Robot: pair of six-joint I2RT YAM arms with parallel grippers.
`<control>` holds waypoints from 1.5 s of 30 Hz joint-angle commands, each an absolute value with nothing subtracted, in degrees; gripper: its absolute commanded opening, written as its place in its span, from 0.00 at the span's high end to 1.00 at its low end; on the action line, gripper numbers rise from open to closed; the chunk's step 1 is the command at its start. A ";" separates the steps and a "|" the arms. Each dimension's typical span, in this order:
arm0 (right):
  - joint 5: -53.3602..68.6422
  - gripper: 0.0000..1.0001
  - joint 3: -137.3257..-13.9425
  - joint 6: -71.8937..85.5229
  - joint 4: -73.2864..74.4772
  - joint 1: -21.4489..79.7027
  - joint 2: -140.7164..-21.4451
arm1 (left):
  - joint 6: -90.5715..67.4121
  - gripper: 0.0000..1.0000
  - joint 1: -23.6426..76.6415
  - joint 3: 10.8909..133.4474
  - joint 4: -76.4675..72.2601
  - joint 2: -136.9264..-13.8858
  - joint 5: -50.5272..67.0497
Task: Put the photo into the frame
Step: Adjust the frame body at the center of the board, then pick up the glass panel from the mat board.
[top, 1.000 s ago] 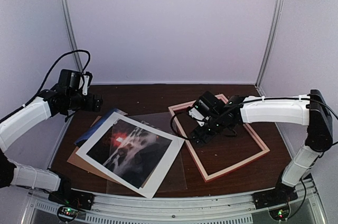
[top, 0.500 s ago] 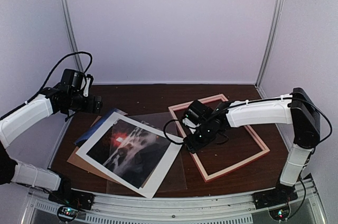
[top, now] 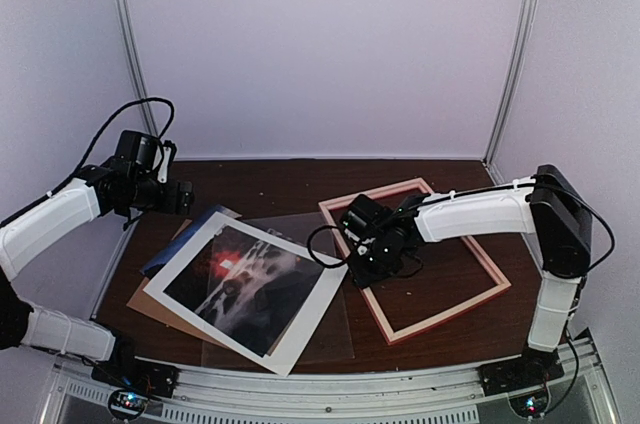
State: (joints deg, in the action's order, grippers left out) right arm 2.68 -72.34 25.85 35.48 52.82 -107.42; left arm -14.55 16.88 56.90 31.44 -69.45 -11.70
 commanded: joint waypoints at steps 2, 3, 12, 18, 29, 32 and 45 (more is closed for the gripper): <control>1.75 0.61 -74.42 30.05 36.52 53.43 -109.50 | -15.38 0.02 17.09 58.71 30.76 -69.72 -11.49; 1.70 0.65 -74.44 30.41 36.50 53.51 -109.74 | -15.34 0.02 17.13 58.71 30.76 -69.70 -11.58; 0.26 0.85 -73.48 35.35 35.65 53.70 -110.90 | -15.06 0.02 17.14 58.73 30.76 -68.79 -11.65; 0.71 0.91 -70.62 41.69 31.27 53.79 -108.94 | -15.52 0.02 17.09 58.52 30.76 -68.32 -11.69; 0.26 0.99 -68.30 52.07 26.06 55.06 -108.72 | -18.91 0.02 17.14 59.90 34.07 -70.35 -10.60; 0.26 0.99 -69.97 52.56 26.42 56.07 -109.95 | -19.19 0.02 17.12 60.05 34.85 -70.40 -10.66; -8.21 0.44 -73.60 42.82 34.94 56.85 -104.32 | -25.03 0.02 17.08 58.23 39.79 -71.71 -7.28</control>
State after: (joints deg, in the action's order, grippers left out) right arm -3.11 -71.26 46.83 30.85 56.40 -108.90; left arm -21.34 16.88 58.54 37.43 -70.39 -9.76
